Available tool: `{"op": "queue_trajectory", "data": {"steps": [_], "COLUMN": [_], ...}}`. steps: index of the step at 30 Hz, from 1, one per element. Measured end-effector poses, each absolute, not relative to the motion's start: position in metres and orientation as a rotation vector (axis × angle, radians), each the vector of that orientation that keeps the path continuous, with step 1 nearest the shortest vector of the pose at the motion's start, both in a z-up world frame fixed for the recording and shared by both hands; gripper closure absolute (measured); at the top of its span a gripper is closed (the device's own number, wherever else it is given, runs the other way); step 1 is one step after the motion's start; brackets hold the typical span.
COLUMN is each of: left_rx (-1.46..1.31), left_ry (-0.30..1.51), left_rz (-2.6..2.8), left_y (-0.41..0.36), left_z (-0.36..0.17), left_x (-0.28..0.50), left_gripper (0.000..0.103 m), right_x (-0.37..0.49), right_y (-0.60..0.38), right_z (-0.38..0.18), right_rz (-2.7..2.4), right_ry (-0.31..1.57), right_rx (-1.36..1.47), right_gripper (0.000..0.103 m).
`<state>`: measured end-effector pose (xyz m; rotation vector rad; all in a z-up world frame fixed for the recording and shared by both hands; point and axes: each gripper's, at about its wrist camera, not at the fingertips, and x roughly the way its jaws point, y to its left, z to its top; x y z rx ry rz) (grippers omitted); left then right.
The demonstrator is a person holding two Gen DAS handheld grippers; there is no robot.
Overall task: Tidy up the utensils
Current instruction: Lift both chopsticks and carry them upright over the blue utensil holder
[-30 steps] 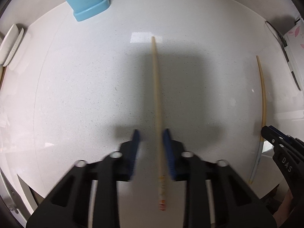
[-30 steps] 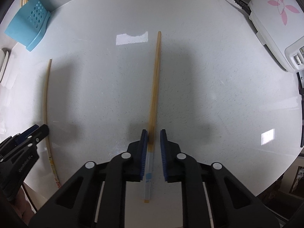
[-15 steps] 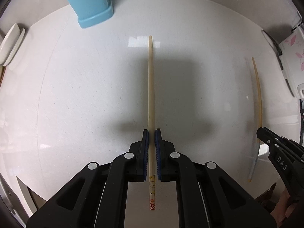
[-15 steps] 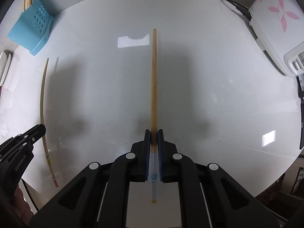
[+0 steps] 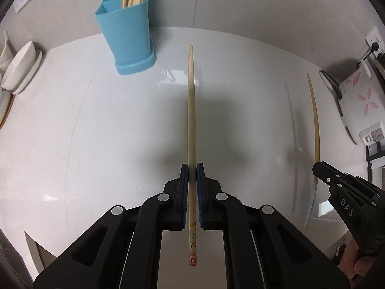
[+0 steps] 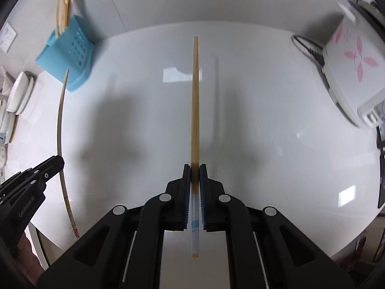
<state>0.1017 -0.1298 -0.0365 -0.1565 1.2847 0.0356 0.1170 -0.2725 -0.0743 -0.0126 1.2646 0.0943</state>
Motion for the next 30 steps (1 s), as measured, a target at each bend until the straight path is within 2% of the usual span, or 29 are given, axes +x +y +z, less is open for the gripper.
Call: {"op": "queue_trajectory", "data": {"steps": [6, 30], "left_rx": [-0.172, -0.222], "left_ry": [1.227, 1.037], "left_rz": [0.054, 0.129], "left_y": [-0.113, -0.022], "left_z": [-0.008, 0.047], "left_x": [0.106, 0.141], "left_gripper": [0.097, 0.097], "right_x": [0.126, 0.170], "right_y": [-0.252, -0.148], "right_z": [-0.046, 0.029], "right_rz": [0.154, 0.362], "right_ry": [1.180, 0.864], "right_rx": [-0.006, -0.010], "right_gripper": [0.096, 0.096]}}
